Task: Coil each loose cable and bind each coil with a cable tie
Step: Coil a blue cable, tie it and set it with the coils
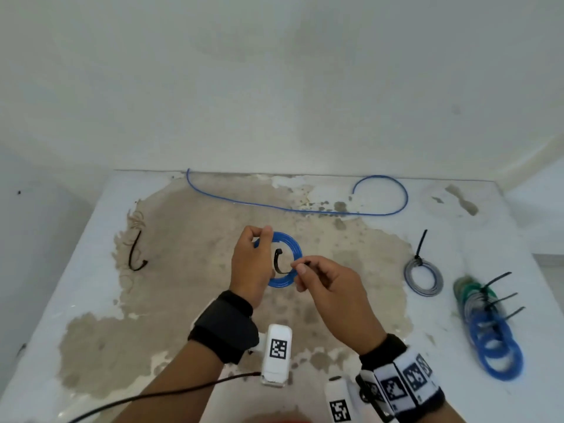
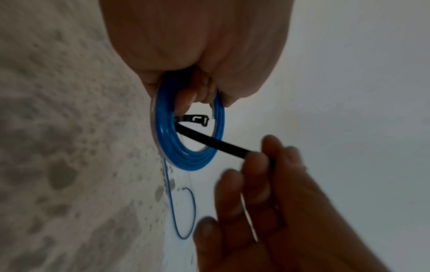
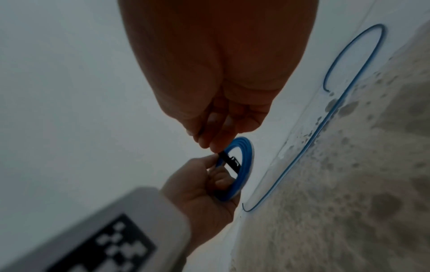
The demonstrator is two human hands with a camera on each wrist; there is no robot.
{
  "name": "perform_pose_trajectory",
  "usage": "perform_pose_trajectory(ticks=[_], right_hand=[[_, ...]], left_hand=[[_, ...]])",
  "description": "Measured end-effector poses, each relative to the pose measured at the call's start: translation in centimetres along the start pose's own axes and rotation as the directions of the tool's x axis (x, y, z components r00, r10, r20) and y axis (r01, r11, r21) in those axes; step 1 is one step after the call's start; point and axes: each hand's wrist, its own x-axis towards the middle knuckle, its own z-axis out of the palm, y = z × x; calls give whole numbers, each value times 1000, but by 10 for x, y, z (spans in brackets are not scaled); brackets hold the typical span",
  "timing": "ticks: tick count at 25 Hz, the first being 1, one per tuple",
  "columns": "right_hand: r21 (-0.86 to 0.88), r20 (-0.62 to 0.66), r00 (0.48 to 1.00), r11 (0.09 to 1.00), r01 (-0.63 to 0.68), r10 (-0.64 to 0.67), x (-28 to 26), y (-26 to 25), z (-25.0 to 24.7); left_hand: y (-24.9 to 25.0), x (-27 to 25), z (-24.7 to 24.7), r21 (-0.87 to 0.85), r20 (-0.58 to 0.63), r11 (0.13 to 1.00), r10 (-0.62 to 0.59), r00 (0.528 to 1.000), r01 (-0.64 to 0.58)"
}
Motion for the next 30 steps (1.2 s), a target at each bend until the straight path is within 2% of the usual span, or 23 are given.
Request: perform_pose_trajectory(ticks=[5,8,14,22,26,30], right_hand=[[-3,-67,995,998,68,-68,1,8,-40],[5,-94,991,995,95,-94,-5,9,-49],[-9,-122,982,990,143,-143,-12,7,-60],[-61,-95,971,975,212,-217,-10,-7,-66],[185,-98,993,979,80,-63,-3,-17,-65],[84,-140,990,996,5,7,4,-22,-69]], left_hand=[[9,-32,45,-15,19,999,38,999,-38],[9,-39,58,-21,22,1000,21,1000,-20],[6,-51,68,-15,61,1000,3,998,-2],[15,-61,73,-129,54,991,-20,998,27],[19,-66,77,-157,42,987,-10,999,17],[25,-70,80,-141,10,989,41,999,-39]])
